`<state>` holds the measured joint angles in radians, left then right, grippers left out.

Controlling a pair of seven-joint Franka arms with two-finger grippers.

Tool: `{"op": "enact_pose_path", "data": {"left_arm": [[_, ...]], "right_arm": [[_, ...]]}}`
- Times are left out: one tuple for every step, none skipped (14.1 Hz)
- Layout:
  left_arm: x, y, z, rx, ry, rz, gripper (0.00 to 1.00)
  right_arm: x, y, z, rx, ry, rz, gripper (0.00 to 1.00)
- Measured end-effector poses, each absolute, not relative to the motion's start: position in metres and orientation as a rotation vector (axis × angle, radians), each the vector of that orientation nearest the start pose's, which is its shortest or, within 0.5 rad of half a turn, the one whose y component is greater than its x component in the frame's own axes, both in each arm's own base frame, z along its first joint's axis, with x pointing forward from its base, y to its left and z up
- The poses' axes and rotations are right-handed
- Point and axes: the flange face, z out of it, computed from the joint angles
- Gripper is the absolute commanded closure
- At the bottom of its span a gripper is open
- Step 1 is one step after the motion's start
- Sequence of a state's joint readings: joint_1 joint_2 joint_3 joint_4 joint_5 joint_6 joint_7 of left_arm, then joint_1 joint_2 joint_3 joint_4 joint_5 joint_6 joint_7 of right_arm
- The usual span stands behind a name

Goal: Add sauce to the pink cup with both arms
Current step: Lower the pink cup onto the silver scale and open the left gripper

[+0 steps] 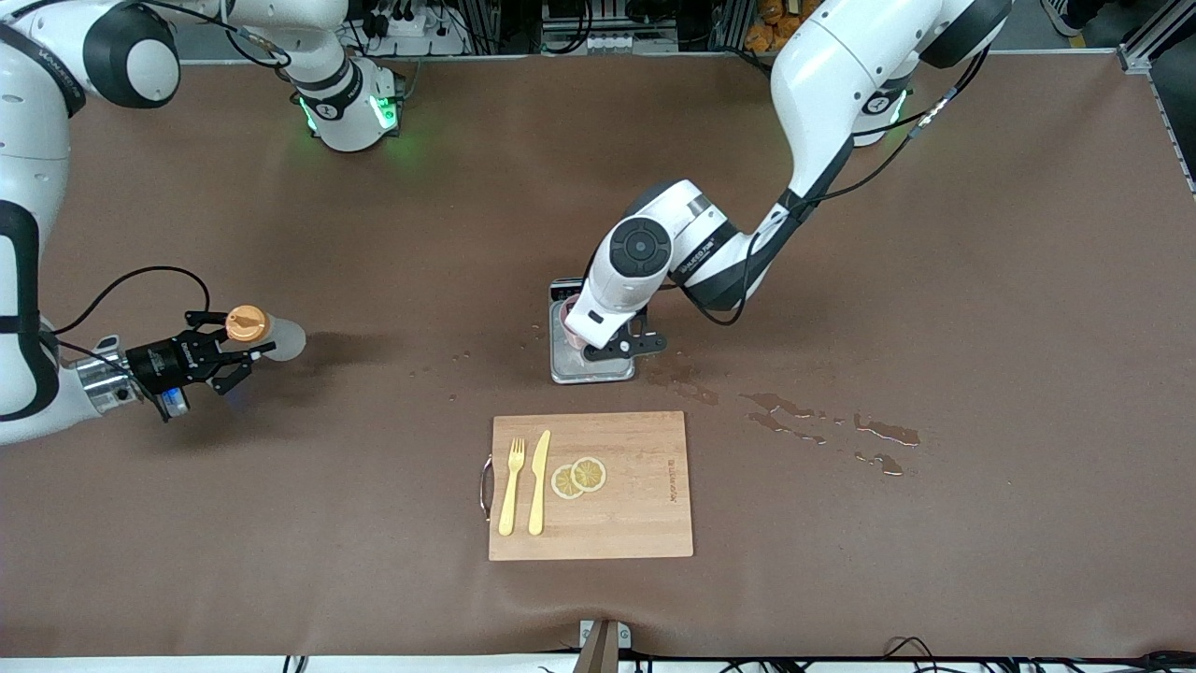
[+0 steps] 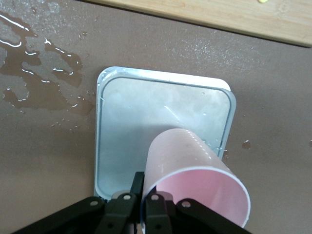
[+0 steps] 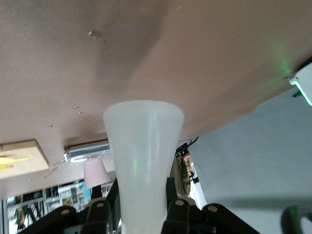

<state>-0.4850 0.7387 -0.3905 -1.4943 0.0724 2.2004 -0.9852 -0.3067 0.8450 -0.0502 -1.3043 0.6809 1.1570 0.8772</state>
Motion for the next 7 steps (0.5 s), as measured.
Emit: {"op": "enact_pose_path", "data": {"left_arm": [[0.495, -0.516, 0.257, -3.253, -0.262, 0.24, 1.0], [0.494, -0.517, 0.257, -3.252, -0.259, 0.239, 0.93], [0.494, -0.518, 0.257, -3.252, -0.257, 0.237, 0.28], [0.494, -0.517, 0.257, -3.252, -0.257, 0.236, 0.0], [0.495, -0.517, 0.256, -3.25, -0.257, 0.234, 0.0], [0.495, -0.516, 0.256, -3.248, -0.253, 0.227, 0.0], [0.496, -0.517, 0.257, -3.248, -0.247, 0.218, 0.0]], "right_arm": [[0.628, -0.126, 0.239, -1.904, 1.461, 1.463, 0.61], [0.633, -0.115, 0.248, -1.945, 1.492, 1.471, 0.61], [0.636, -0.101, 0.257, -1.992, 1.525, 1.475, 0.61], [0.639, -0.087, 0.265, -2.035, 1.555, 1.478, 0.61], [0.642, -0.072, 0.273, -2.07, 1.58, 1.477, 0.61], [0.643, -0.059, 0.28, -2.097, 1.601, 1.476, 0.61], [0.645, -0.049, 0.285, -2.118, 1.621, 1.474, 0.61]]}}
